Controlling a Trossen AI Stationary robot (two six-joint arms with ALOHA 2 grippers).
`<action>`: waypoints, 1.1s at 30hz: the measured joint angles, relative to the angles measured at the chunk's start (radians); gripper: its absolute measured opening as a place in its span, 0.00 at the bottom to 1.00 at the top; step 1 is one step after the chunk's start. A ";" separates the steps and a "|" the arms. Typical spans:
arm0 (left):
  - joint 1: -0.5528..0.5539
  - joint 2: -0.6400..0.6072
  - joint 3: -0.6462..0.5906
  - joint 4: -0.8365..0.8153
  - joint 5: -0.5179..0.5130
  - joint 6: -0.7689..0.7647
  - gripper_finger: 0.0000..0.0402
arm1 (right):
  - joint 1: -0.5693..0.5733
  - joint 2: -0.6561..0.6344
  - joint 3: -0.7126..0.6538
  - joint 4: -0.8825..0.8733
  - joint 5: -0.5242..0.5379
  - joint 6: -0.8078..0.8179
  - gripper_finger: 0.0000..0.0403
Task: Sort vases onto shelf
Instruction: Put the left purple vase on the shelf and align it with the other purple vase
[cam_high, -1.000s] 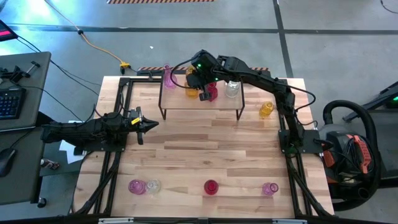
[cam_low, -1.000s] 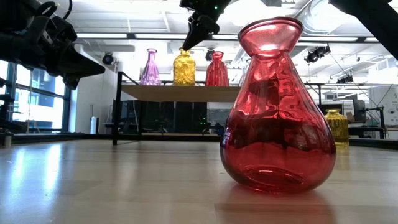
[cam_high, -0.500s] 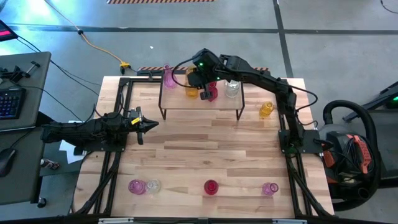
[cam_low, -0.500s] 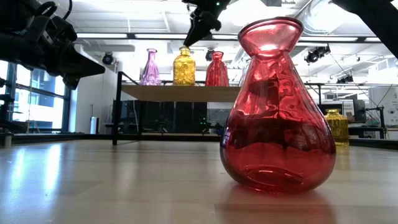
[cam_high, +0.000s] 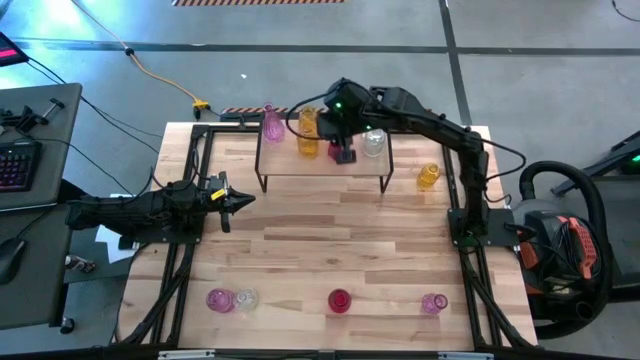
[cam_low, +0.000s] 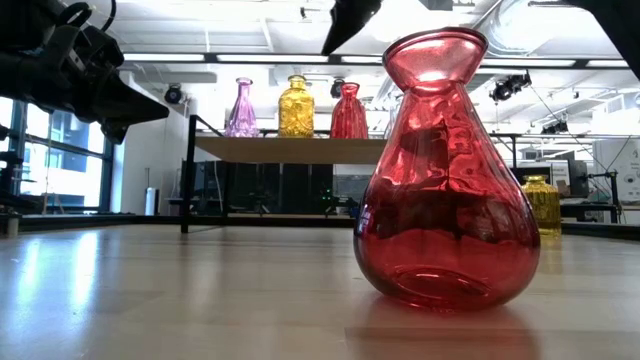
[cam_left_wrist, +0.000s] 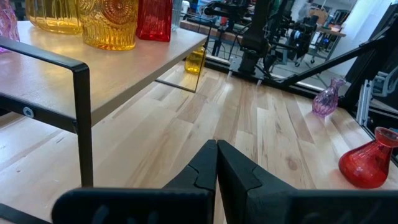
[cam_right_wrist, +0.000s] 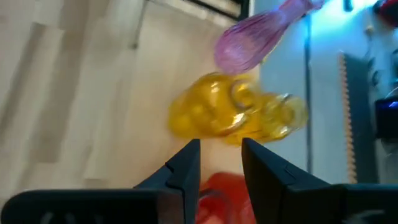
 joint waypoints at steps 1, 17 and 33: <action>0.000 0.000 0.000 0.000 0.000 0.000 0.01 | 0.008 -0.001 0.000 -0.019 -0.001 0.025 0.24; 0.000 0.000 0.000 0.000 -0.001 0.000 0.01 | 0.175 -0.012 -0.001 -0.259 -0.004 0.571 0.24; 0.014 0.000 0.000 0.010 -0.098 0.000 0.01 | 0.219 -0.134 -0.002 -0.277 0.017 0.596 0.24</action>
